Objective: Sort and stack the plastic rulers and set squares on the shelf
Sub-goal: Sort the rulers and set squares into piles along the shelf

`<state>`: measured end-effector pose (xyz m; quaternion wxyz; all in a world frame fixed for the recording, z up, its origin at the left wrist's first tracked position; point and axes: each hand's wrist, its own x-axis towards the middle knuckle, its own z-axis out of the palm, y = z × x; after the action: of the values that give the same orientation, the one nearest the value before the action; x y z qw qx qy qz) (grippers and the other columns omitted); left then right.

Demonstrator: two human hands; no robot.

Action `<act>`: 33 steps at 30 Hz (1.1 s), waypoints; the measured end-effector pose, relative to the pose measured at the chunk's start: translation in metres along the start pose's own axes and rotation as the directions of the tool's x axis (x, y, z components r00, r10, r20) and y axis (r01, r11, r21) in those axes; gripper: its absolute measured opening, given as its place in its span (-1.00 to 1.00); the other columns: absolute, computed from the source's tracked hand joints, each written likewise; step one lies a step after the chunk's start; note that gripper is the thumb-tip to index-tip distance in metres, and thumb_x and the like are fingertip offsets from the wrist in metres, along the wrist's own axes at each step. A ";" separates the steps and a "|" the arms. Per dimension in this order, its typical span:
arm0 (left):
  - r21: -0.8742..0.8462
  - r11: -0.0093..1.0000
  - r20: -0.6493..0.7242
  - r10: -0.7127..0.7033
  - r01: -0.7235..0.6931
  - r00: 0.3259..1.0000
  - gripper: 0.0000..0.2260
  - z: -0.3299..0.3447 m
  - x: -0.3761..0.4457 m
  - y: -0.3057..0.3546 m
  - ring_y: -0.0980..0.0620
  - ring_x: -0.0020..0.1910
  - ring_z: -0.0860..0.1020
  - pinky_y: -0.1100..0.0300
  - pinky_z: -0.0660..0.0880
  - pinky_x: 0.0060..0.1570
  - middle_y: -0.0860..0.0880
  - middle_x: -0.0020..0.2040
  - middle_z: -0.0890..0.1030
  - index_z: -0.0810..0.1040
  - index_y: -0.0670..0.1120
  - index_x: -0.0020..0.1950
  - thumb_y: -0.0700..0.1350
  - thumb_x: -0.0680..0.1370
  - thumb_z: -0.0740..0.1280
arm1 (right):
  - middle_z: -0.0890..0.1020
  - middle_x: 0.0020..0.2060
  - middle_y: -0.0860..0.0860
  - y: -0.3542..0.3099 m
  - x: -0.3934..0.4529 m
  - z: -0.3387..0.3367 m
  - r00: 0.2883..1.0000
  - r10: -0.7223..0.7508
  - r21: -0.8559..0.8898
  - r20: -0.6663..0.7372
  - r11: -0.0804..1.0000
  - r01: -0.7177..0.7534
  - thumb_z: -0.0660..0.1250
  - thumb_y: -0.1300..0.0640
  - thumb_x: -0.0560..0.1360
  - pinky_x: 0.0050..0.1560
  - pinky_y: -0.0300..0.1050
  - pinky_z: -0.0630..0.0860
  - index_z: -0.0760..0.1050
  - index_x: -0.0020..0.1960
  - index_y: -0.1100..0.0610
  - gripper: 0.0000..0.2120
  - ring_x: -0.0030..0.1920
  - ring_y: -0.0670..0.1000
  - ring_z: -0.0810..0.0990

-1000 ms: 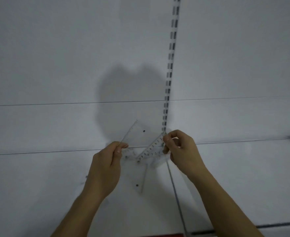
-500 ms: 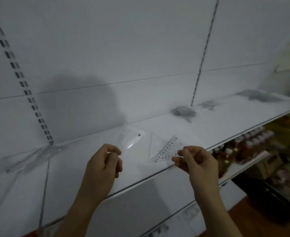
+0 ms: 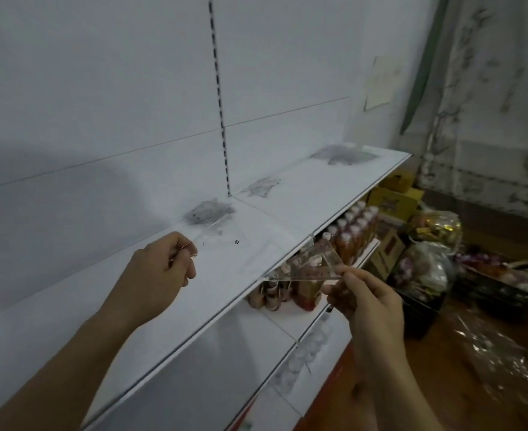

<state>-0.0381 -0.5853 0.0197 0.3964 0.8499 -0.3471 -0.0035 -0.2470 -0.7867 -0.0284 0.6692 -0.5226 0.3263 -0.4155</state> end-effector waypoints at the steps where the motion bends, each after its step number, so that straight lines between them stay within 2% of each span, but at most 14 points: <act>1: 0.020 1.000 0.019 0.015 -0.015 1.000 -0.79 0.005 0.015 0.002 0.14 -0.33 0.60 0.12 0.52 -0.19 0.12 -0.30 0.65 0.52 0.04 -0.12 -0.18 0.63 0.19 | 0.70 -0.24 0.18 0.002 0.010 0.000 1.000 0.005 -0.007 -0.002 1.000 -0.005 0.26 0.25 0.63 -0.19 -0.12 0.63 0.71 -0.08 0.13 -0.73 -0.15 0.16 0.71; 4: 0.056 0.997 0.046 0.041 -0.044 0.998 -0.79 0.024 0.062 0.007 0.17 -0.32 0.59 0.15 0.46 -0.23 0.14 -0.30 0.65 0.51 0.04 -0.14 -0.17 0.63 0.19 | 0.71 -0.17 0.17 0.006 0.046 0.001 0.999 -0.009 -0.054 -0.031 0.999 0.007 0.29 0.23 0.62 0.00 0.09 0.65 0.74 -0.12 0.04 -0.72 -0.04 0.20 0.69; 8: 0.093 0.994 0.057 0.049 -0.054 0.997 -0.74 0.053 0.123 0.008 0.16 -0.35 0.57 0.18 0.43 -0.30 0.13 -0.31 0.64 0.49 0.03 -0.22 -0.13 0.64 0.17 | 0.71 -0.24 0.19 -0.001 0.102 0.008 0.998 -0.033 -0.073 -0.055 0.997 0.029 0.29 0.25 0.62 -0.03 0.08 0.66 0.73 -0.11 0.09 -0.74 -0.11 0.23 0.70; 11: 0.178 0.984 0.052 0.011 -0.020 0.999 -0.75 0.073 0.175 -0.002 0.16 -0.38 0.58 0.16 0.47 -0.30 0.09 -0.28 0.62 0.45 0.05 -0.21 -0.11 0.65 0.14 | 0.70 -0.24 0.19 -0.010 0.147 0.023 0.999 -0.030 -0.076 -0.040 0.997 0.026 0.30 0.24 0.62 -0.03 0.15 0.63 0.72 -0.06 0.15 -0.78 -0.13 0.22 0.69; 14: 0.333 0.943 0.088 -0.034 0.003 0.996 -0.83 0.099 0.233 -0.007 -0.04 -0.24 0.59 0.04 0.55 -0.17 -0.01 -0.17 0.59 0.42 0.07 -0.11 -0.16 0.60 0.14 | 0.70 -0.25 0.19 -0.012 0.190 0.035 0.999 -0.029 -0.092 -0.027 0.995 0.026 0.29 0.25 0.63 -0.13 0.10 0.63 0.70 -0.04 0.20 -0.79 -0.17 0.18 0.71; 17: 0.466 0.884 0.124 -0.022 -0.038 0.992 -0.90 0.129 0.289 -0.006 -0.12 -0.17 0.56 -0.01 0.55 -0.09 -0.07 -0.10 0.57 0.44 -0.03 -0.02 -0.20 0.58 0.16 | 0.70 -0.25 0.20 -0.008 0.223 0.038 0.999 -0.018 -0.092 -0.038 0.996 0.014 0.28 0.26 0.62 -0.12 0.03 0.62 0.69 -0.05 0.21 -0.79 -0.16 0.20 0.72; 19: 0.505 0.862 0.148 -0.028 -0.051 0.989 -0.96 0.148 0.318 -0.007 -0.15 -0.17 0.56 -0.01 0.55 -0.11 -0.10 -0.10 0.58 0.42 -0.08 -0.04 -0.17 0.59 0.18 | 0.70 -0.25 0.21 -0.003 0.240 0.037 0.998 0.004 -0.092 -0.061 0.996 -0.009 0.29 0.26 0.62 -0.10 0.03 0.60 0.70 -0.07 0.21 -0.78 -0.16 0.21 0.72; 22: 0.564 0.824 0.159 -0.054 -0.046 0.986 -0.90 0.165 0.342 -0.012 -0.08 -0.23 0.53 0.09 0.50 -0.23 -0.04 -0.19 0.52 0.38 -0.09 -0.08 -0.10 0.60 0.23 | 0.70 -0.26 0.21 0.003 0.260 0.038 0.998 0.021 -0.107 -0.066 0.994 -0.028 0.27 0.27 0.62 -0.10 0.02 0.61 0.70 -0.07 0.21 -0.77 -0.18 0.20 0.72; 24: 0.579 0.813 0.150 -0.025 -0.067 0.988 -0.87 0.171 0.349 -0.017 -0.05 -0.26 0.51 0.11 0.45 -0.28 -0.03 -0.21 0.51 0.36 -0.09 -0.10 -0.08 0.59 0.24 | 0.70 -0.25 0.21 0.007 0.274 0.042 0.998 0.023 -0.120 -0.052 0.992 -0.030 0.27 0.28 0.62 -0.13 0.00 0.60 0.69 -0.06 0.22 -0.78 -0.18 0.20 0.71; 29: 0.521 0.850 0.111 0.025 -0.080 0.993 -0.89 0.165 0.347 -0.032 -0.10 -0.25 0.53 0.11 0.36 -0.33 -0.07 -0.16 0.57 0.35 -0.07 -0.13 -0.18 0.60 0.16 | 0.71 -0.26 0.17 0.022 0.312 0.073 0.995 0.085 -0.159 0.057 0.984 -0.075 0.26 0.30 0.62 -0.14 -0.03 0.58 0.69 -0.04 0.22 -0.78 -0.16 0.19 0.72; 31: 0.482 0.872 0.112 0.036 -0.086 0.993 -0.91 0.153 0.340 -0.036 -0.11 -0.22 0.55 0.09 0.41 -0.30 -0.06 -0.15 0.58 0.42 -0.08 -0.06 -0.22 0.60 0.17 | 0.71 -0.26 0.17 0.027 0.326 0.095 0.982 0.131 -0.189 0.134 0.976 -0.105 0.25 0.31 0.61 -0.16 -0.07 0.56 0.68 -0.04 0.23 -0.78 -0.18 0.17 0.73; 33: 0.401 0.910 0.081 0.079 -0.105 0.994 -0.88 0.136 0.330 -0.039 -0.13 -0.15 0.59 0.00 0.53 -0.19 -0.05 -0.12 0.61 0.49 -0.09 0.05 -0.23 0.61 0.19 | 0.70 -0.25 0.20 0.031 0.341 0.118 0.969 0.168 -0.215 0.181 0.968 -0.127 0.25 0.33 0.60 -0.18 -0.08 0.58 0.67 -0.05 0.26 -0.79 -0.20 0.16 0.73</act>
<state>0.1974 -0.8549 -0.0114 0.2005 0.8957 -0.3922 0.0601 0.0132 -1.0387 -0.0304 0.6709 -0.6008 0.3367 -0.2750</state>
